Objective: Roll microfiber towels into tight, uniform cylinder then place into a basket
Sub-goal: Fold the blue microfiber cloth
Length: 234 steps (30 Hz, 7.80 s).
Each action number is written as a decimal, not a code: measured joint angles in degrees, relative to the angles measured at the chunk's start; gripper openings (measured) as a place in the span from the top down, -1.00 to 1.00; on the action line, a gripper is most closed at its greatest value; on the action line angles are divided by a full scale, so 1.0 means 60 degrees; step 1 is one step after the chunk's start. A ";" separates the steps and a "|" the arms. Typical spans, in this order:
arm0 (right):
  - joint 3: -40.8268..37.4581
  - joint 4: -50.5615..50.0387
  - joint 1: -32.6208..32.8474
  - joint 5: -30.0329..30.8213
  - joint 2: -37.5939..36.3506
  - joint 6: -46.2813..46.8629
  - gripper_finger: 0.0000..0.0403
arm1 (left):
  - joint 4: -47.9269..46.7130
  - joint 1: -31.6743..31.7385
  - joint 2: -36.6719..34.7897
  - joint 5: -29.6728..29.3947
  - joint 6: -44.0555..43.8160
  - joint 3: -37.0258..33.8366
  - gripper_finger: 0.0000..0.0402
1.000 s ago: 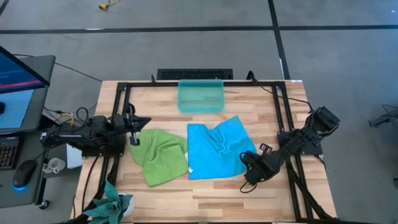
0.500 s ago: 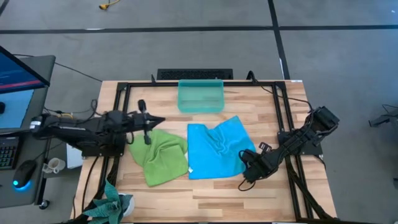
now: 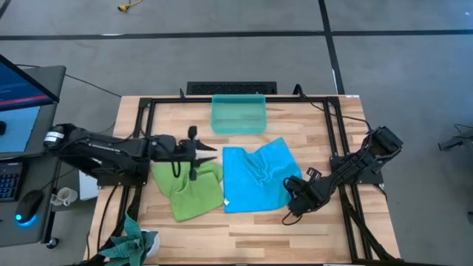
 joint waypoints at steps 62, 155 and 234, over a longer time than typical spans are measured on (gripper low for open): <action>0.0022 0.0725 0.0007 0.0062 -0.0018 0.0000 0.96 | -0.1707 -0.2860 0.8040 0.0208 -0.1447 0.3303 0.40; 0.2077 -0.3401 -0.0894 -0.0076 0.0025 -0.2470 0.97 | -0.7807 -0.2425 0.4627 -0.5149 -0.4114 0.3948 0.99; 0.2150 -0.3838 -0.2589 0.0424 -0.0018 -0.1986 0.11 | -0.6927 -0.1033 0.4638 -0.1489 -0.3432 0.3554 0.55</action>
